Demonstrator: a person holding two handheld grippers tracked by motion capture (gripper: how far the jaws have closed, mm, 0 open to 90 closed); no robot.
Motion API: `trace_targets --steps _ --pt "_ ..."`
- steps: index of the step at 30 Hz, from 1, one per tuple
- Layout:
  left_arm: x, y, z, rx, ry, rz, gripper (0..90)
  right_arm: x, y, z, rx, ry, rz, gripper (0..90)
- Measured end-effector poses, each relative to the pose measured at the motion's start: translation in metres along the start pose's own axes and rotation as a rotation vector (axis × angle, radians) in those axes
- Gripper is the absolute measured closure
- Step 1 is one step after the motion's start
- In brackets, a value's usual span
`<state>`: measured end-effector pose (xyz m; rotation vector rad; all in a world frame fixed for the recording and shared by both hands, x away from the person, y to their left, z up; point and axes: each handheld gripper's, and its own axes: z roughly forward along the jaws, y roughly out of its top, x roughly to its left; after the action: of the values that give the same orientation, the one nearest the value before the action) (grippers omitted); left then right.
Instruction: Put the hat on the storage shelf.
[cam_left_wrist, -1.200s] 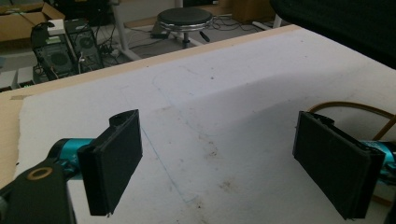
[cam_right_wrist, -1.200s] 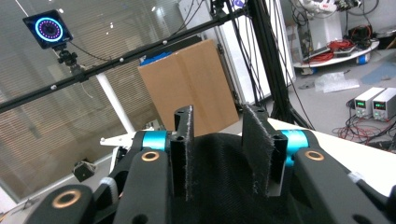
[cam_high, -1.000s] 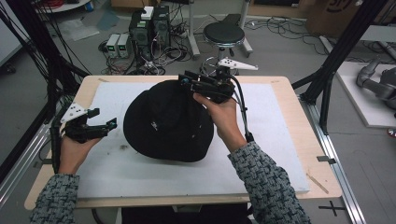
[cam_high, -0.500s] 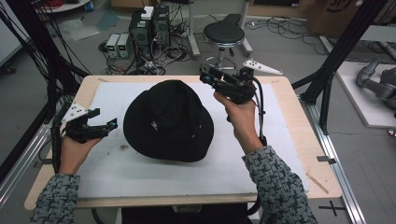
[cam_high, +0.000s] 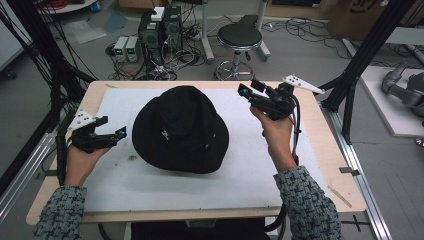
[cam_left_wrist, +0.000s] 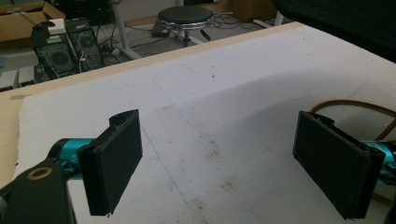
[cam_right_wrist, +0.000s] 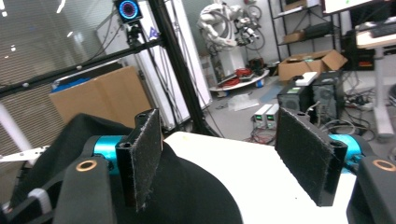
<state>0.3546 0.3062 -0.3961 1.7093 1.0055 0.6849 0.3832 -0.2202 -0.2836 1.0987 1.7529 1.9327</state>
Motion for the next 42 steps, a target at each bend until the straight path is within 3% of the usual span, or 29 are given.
trace_targets --steps 12,14,21,24,30,38,42 --pt "0.000 -0.001 0.003 0.009 -0.003 0.004 16.0 -0.025 -0.019 -0.026 0.005 -0.159 -0.042 16.3" --pt "-0.001 -0.001 0.004 0.009 -0.003 0.005 16.0 -0.029 -0.022 -0.030 0.013 -0.180 -0.028 12.6" --pt "0.000 -0.001 0.005 0.013 -0.004 0.003 16.0 -0.042 -0.037 -0.043 0.032 -0.259 -0.055 11.8" --pt "-0.001 -0.002 0.006 0.012 -0.004 0.004 16.0 -0.046 -0.042 -0.048 0.042 -0.307 -0.094 11.5" --pt "-0.001 -0.002 0.006 0.016 -0.003 0.008 16.0 -0.054 -0.051 -0.059 0.076 -0.382 -0.126 11.4" --pt "-0.002 -0.002 0.006 0.024 -0.001 0.012 16.0 -0.066 -0.075 -0.077 0.096 -0.401 -0.119 11.4" --pt "-0.002 -0.002 0.005 0.022 0.001 0.016 16.0 -0.070 -0.080 -0.079 0.139 -0.427 -0.105 11.4"
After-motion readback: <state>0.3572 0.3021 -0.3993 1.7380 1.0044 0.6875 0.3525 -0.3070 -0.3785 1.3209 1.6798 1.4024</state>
